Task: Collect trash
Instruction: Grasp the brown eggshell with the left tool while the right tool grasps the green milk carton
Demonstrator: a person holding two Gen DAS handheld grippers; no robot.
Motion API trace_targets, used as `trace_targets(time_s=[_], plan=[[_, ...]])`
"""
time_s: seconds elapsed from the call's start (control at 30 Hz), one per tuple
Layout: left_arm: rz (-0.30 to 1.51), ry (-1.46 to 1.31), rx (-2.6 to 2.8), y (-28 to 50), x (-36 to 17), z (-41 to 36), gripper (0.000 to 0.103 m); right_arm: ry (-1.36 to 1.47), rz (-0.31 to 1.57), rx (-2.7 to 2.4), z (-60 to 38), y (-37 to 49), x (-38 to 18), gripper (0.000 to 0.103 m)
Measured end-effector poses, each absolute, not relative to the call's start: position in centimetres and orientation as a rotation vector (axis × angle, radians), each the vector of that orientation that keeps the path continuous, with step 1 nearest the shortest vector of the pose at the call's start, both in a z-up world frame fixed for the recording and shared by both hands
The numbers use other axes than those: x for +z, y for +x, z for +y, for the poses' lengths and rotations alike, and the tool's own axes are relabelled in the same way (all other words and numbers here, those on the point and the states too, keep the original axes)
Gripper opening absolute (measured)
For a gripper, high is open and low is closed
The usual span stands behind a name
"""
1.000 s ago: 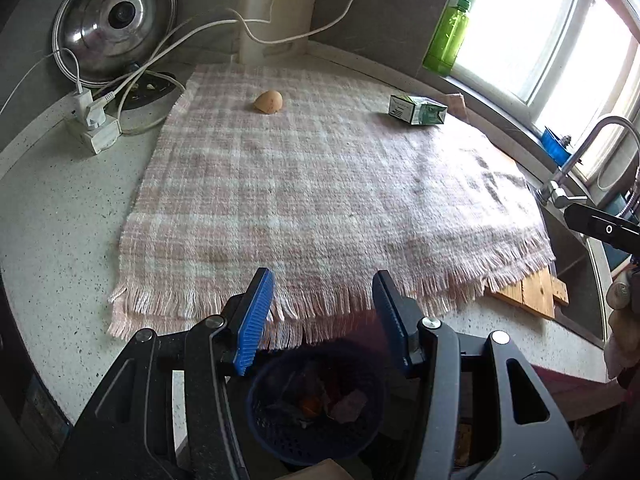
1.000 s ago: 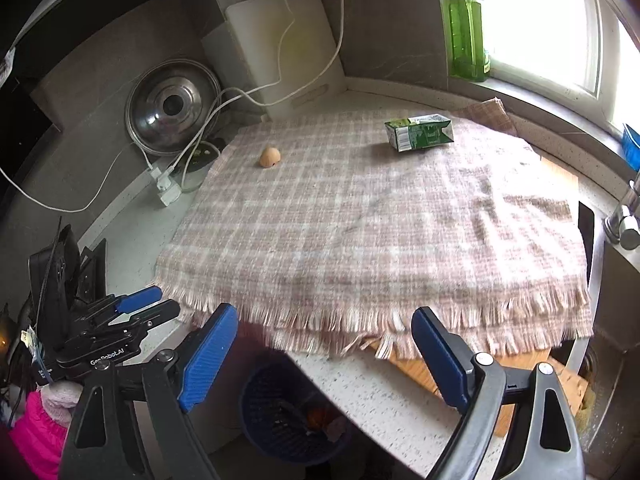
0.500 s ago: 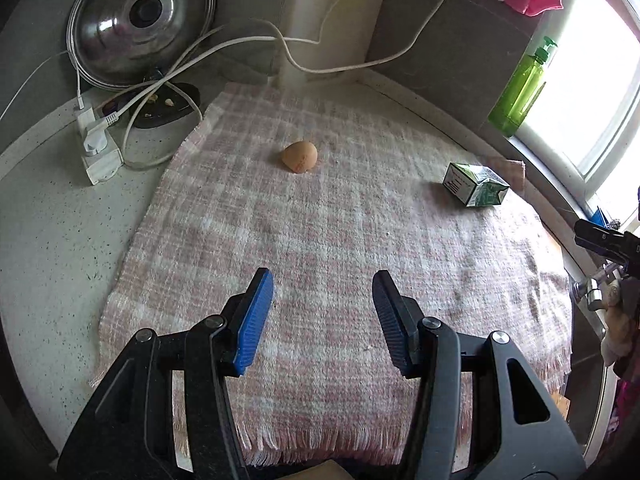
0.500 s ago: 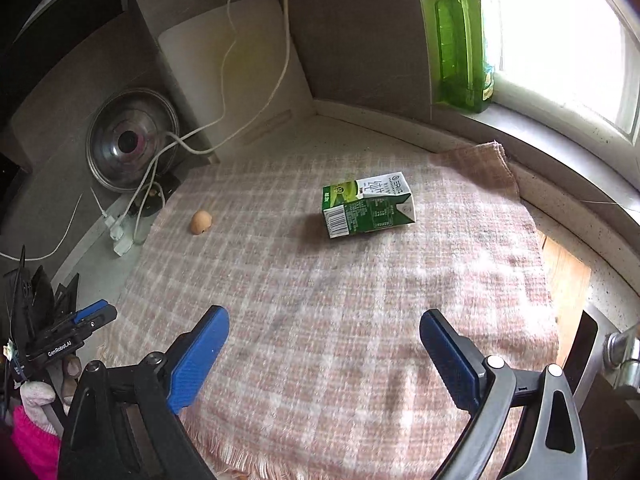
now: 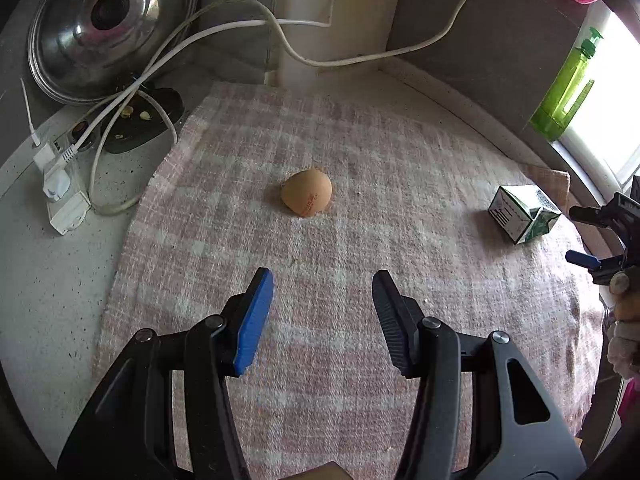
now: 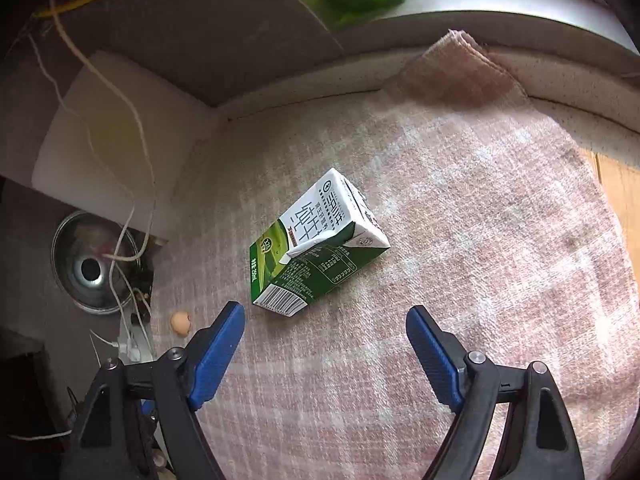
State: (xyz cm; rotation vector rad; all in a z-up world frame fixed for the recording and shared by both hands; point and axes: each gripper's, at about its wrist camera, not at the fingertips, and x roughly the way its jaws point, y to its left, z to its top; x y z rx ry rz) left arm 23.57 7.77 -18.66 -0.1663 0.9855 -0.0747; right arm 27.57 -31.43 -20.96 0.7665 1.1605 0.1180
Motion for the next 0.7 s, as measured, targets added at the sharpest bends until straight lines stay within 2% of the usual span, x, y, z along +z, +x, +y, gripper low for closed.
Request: trace_targets(time_s=[0.17,0.47,0.7], plan=[[0.998,-0.163,-0.067,27.3,-19.2,8.0,0.053,0.942,1.180,0.088,-31.3,28.8,-23.2,0.080],[1.049,-0.084,-0.072,31.1,-21.5,7.0,0.053,0.996,1.200,0.044,-29.7,31.3,-24.4,0.078],[1.060,-0.028,-0.070,32.5,-22.4,6.5,0.053,0.958,1.249,0.017,-27.3,32.7,-25.4,0.059]])
